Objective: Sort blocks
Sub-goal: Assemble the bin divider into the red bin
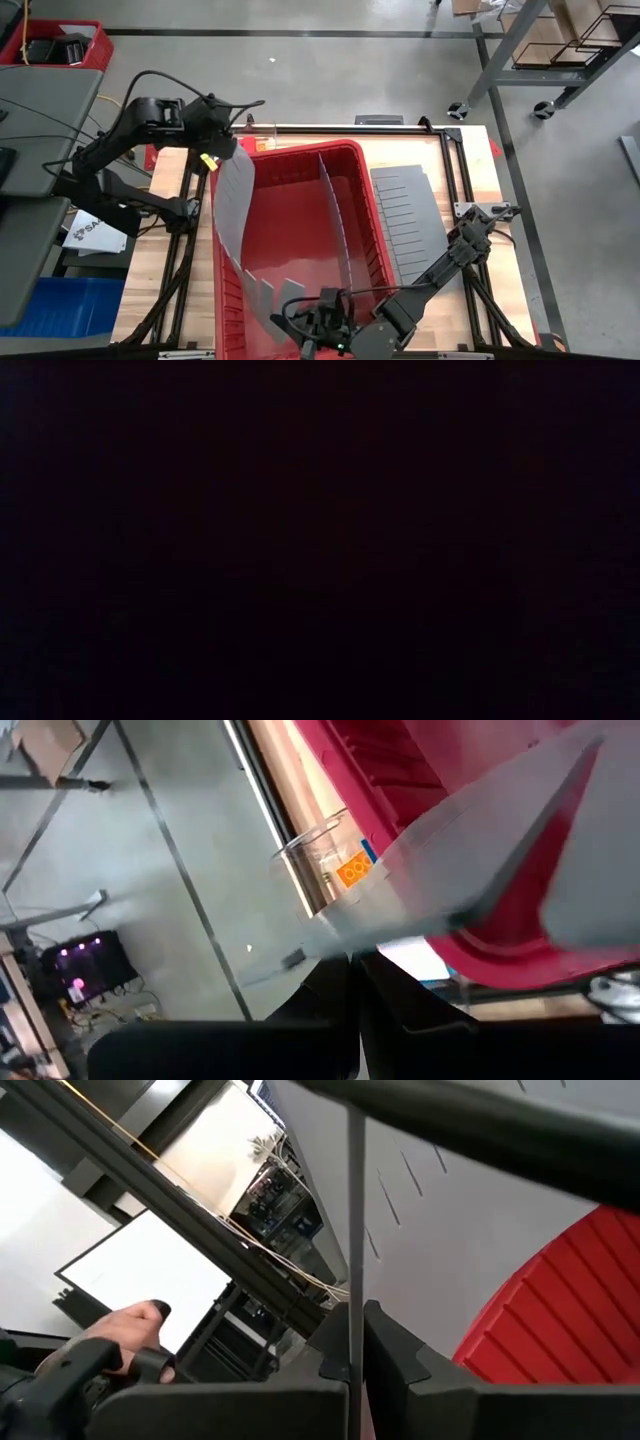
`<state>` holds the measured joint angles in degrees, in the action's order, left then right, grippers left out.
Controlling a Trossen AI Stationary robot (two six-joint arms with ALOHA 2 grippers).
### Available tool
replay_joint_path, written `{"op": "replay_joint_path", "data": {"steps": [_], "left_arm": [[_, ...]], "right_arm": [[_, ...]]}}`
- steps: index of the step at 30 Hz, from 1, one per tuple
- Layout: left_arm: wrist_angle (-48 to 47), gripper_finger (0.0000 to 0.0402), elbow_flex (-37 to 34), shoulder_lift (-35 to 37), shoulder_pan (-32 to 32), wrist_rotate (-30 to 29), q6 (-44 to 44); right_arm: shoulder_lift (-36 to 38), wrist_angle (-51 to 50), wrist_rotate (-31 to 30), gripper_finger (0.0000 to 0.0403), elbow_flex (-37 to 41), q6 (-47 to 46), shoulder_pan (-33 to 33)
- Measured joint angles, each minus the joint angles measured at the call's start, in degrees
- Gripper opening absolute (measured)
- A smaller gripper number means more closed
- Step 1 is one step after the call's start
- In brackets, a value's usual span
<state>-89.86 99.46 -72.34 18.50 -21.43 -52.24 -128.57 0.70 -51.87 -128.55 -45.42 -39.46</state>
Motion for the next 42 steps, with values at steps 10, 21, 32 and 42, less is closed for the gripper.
{"op": "replay_joint_path", "data": {"steps": [10,21,32,42], "left_arm": [[2.8,0.0001,0.0,-0.4,-0.6,-1.7,-6.0],[-0.2,0.0001,0.0,0.2,-0.8,-3.1,-3.8],[2.3,0.0001,0.0,-0.1,0.4,-2.2,-7.9],[0.0,0.0001,0.0,0.1,1.5,-1.5,-7.8]], "right_arm": [[0.0,0.1,0.1,0.0,0.0,0.4,0.1],[0.0,0.2,0.4,0.0,0.0,0.5,0.1],[0.0,0.4,0.7,0.0,0.0,0.5,0.1],[0.0,-0.4,0.4,0.0,0.0,0.5,-0.4]]}}
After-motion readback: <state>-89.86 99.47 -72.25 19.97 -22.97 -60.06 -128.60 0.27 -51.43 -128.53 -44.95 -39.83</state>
